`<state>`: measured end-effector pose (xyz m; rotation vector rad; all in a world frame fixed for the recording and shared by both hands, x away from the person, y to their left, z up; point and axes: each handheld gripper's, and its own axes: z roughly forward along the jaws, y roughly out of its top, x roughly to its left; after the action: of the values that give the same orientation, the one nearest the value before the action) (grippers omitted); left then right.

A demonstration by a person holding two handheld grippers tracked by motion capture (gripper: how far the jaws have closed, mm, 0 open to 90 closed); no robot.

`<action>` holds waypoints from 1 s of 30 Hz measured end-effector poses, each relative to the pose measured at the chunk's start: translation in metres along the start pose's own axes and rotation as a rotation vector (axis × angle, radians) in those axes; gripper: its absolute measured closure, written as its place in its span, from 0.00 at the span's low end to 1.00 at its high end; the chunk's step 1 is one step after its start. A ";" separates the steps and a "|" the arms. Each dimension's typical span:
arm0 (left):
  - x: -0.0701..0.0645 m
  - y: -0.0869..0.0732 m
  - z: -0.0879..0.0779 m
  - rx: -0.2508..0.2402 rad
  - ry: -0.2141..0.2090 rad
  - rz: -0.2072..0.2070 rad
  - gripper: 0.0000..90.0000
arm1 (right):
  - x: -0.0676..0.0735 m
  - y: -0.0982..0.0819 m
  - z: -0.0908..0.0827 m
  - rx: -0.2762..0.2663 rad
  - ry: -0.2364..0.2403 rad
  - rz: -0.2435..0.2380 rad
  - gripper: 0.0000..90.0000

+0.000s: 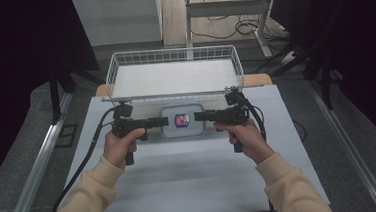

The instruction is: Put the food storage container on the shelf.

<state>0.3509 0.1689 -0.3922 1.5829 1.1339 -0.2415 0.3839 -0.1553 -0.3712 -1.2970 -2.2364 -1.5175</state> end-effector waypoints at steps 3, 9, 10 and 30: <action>-0.004 0.011 -0.004 -0.017 -0.004 0.015 0.61 | 0.003 0.011 -0.002 -0.011 0.008 -0.010 0.55; -0.006 0.028 -0.008 -0.036 -0.005 0.028 0.61 | 0.009 0.033 -0.004 -0.029 0.004 -0.034 0.55; -0.007 0.034 -0.010 -0.042 -0.003 0.036 0.61 | 0.010 0.037 -0.004 -0.030 0.004 -0.036 0.55; -0.004 0.089 -0.014 -0.049 -0.007 0.066 0.61 | 0.012 0.094 -0.002 -0.048 -0.002 -0.072 0.55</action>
<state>0.4110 0.1860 -0.3264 1.5719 1.0721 -0.1737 0.4429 -0.1391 -0.2994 -1.2440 -2.2855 -1.6043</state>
